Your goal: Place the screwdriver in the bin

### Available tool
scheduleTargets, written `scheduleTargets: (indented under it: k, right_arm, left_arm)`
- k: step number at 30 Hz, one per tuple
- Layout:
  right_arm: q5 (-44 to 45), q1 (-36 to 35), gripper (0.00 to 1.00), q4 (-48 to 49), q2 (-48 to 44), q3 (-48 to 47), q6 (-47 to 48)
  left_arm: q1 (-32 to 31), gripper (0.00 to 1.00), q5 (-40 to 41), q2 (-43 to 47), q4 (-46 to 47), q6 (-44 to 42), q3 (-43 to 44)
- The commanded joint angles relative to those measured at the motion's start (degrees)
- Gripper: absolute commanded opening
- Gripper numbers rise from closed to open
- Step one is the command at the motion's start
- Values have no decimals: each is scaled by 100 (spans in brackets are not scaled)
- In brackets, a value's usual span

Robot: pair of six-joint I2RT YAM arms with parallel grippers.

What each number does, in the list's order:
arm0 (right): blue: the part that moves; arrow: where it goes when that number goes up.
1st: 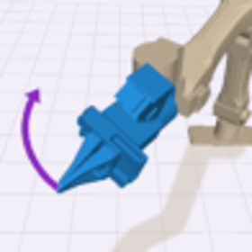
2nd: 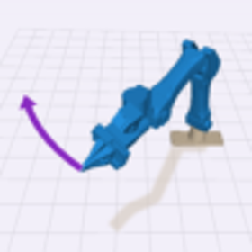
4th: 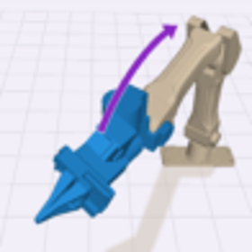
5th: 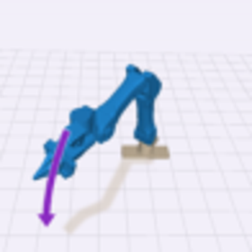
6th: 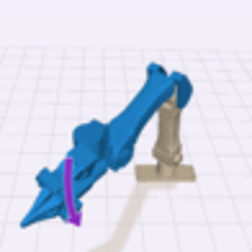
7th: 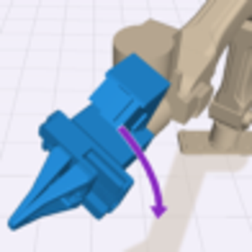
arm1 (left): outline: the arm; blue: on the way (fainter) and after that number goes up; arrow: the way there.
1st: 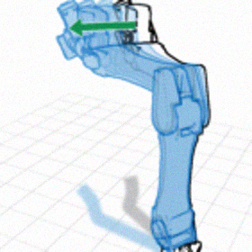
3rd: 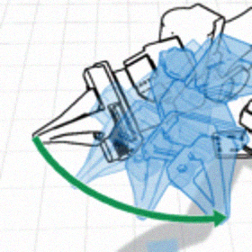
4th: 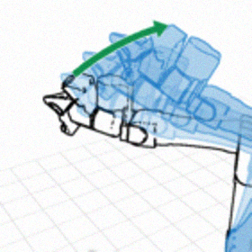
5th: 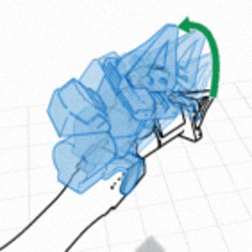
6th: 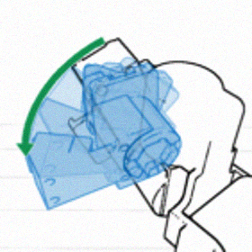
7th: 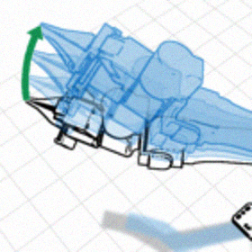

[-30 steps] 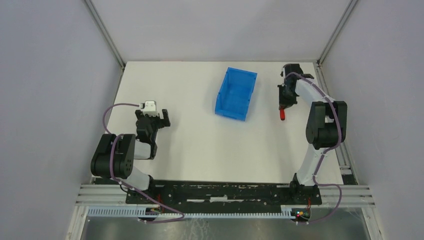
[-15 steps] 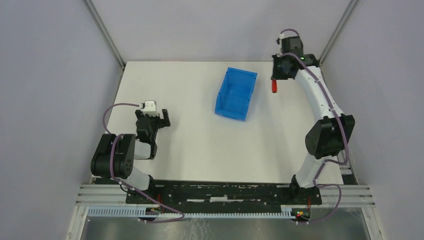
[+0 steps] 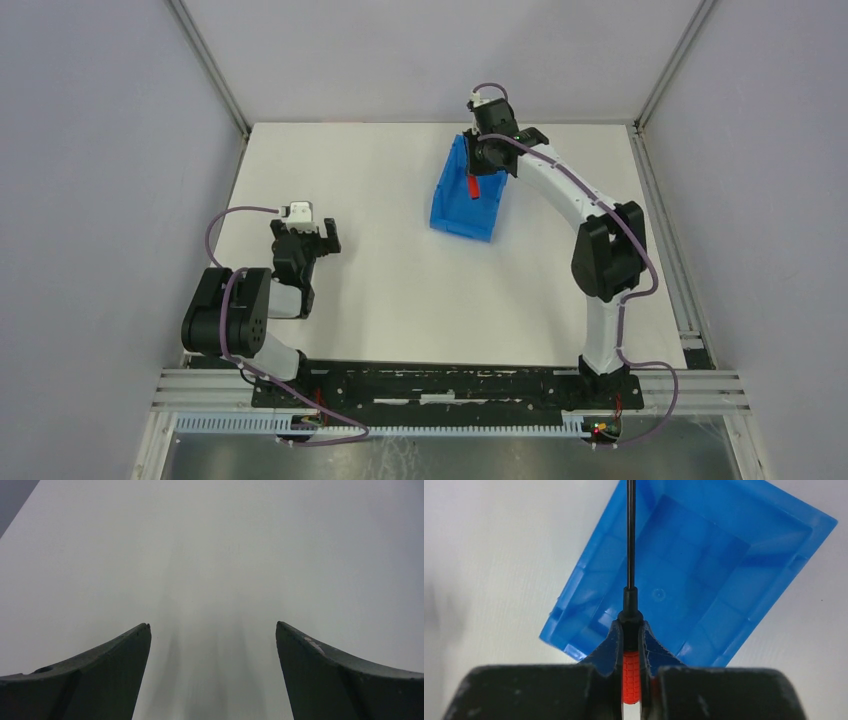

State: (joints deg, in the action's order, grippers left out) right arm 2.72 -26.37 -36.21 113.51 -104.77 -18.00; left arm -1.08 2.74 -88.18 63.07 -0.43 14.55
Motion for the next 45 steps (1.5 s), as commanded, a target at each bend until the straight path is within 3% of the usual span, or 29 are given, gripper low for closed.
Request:
scheduleTargets:
  k: [1, 4, 7, 14, 16, 17, 23, 34, 39, 45]
  right_arm:
    - [89, 26, 18, 414, 391, -47, -139]
    - [143, 20, 39, 533, 581, -21, -228]
    - [316, 19, 52, 379, 675, -250, -272]
    - [689, 29, 62, 422, -153, -484, 27]
    - [631, 94, 81, 503, -588, -309, 250]
    - [520, 154, 97, 600, -851, -169, 344]
    - [117, 820, 98, 1330, -2623, 1551, 1046]
    - [1571, 1174, 98, 3242, -5974, 5704, 1352]
    - [2224, 1171, 98, 4133, -6957, 7422, 1297]
    - [2515, 1175, 98, 4692, -7203, 8683, 962]
  left_arm:
    - [-6, 100, 16, 65, 228, 183, 22]
    - [-6, 100, 21, 64, 224, 183, 22]
    - [-6, 100, 21, 63, 224, 183, 22]
    - [-6, 100, 17, 60, 228, 183, 22]
    - [-6, 100, 21, 64, 224, 183, 21]
    - [-6, 100, 21, 62, 223, 183, 22]
    - [-6, 100, 21, 64, 224, 179, 22]
    - [-6, 100, 19, 62, 224, 183, 22]
    - [-3, 100, 18, 64, 224, 178, 22]
    - [-6, 100, 16, 60, 224, 183, 22]
